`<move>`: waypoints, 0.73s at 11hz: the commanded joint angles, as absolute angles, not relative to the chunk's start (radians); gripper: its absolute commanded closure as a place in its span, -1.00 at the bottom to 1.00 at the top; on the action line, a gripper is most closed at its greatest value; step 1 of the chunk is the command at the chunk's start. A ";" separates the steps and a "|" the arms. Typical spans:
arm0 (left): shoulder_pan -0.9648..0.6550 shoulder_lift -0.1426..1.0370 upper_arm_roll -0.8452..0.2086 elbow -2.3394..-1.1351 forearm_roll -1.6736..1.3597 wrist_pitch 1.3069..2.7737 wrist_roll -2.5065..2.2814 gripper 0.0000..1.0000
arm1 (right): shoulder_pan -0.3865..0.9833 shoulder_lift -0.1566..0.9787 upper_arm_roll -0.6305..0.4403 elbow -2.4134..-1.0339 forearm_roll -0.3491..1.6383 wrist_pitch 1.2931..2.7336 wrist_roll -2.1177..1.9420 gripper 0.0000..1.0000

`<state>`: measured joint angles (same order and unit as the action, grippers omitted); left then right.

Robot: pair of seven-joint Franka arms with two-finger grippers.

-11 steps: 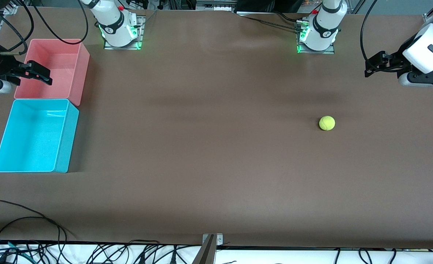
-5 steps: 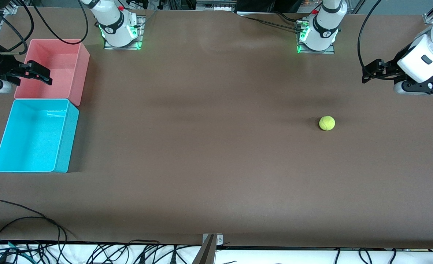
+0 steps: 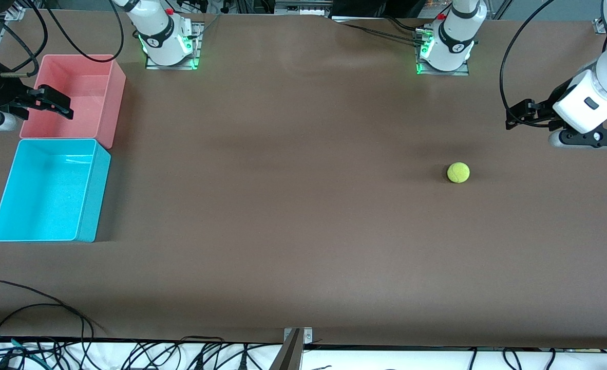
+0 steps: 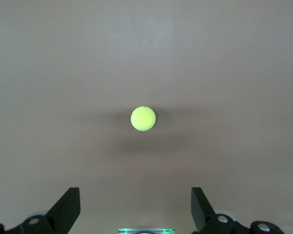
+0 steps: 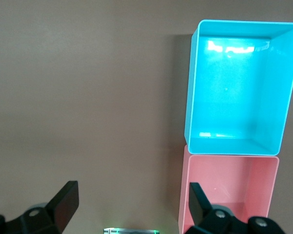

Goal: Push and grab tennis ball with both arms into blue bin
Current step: 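Move the left gripper down beside the yellow-green tennis ball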

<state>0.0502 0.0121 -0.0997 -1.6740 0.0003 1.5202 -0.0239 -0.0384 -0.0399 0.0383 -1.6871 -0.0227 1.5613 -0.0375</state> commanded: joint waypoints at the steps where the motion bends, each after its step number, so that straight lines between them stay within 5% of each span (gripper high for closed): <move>1: 0.060 0.011 -0.095 -1.738 0.127 1.586 0.080 -1.00 | -0.048 -0.043 0.046 -1.683 -0.005 1.552 -0.043 -1.00; 8: 0.129 0.008 -0.086 -1.902 0.164 1.779 0.574 -0.89 | -0.048 -0.049 0.046 -1.681 -0.005 1.528 -0.043 -1.00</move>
<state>0.1083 0.0227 -0.0846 -1.8439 0.1515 1.7455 0.3783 -0.0384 -0.0403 0.0389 -1.6871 -0.0227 1.5456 -0.0375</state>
